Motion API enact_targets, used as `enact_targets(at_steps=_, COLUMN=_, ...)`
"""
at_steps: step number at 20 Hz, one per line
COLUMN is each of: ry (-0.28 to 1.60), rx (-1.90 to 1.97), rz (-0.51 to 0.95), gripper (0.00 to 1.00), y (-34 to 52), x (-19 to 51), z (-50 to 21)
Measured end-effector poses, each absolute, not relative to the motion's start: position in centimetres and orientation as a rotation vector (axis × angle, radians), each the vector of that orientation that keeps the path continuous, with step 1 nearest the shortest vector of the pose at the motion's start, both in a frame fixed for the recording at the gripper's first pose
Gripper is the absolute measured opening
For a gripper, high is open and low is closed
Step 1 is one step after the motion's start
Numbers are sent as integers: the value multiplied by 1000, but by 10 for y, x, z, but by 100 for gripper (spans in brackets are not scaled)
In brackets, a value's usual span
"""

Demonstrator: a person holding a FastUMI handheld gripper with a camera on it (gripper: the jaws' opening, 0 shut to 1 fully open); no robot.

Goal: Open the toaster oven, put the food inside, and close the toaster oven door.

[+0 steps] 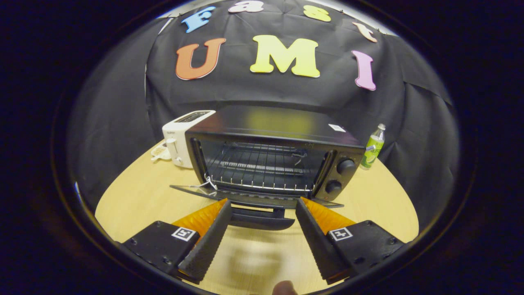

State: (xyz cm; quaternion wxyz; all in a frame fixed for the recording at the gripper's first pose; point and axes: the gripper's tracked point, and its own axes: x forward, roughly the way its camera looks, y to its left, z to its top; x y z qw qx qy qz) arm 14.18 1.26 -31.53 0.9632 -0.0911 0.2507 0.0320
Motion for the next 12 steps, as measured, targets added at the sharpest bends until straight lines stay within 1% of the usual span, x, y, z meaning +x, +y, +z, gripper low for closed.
enact_targets(at_steps=7, ry=643, rx=-162, rz=98, gripper=100, y=6, x=113, z=-360)
enact_targets(at_steps=12, ry=626, rx=-164, rz=143, gripper=100, y=5, x=104, z=-333)
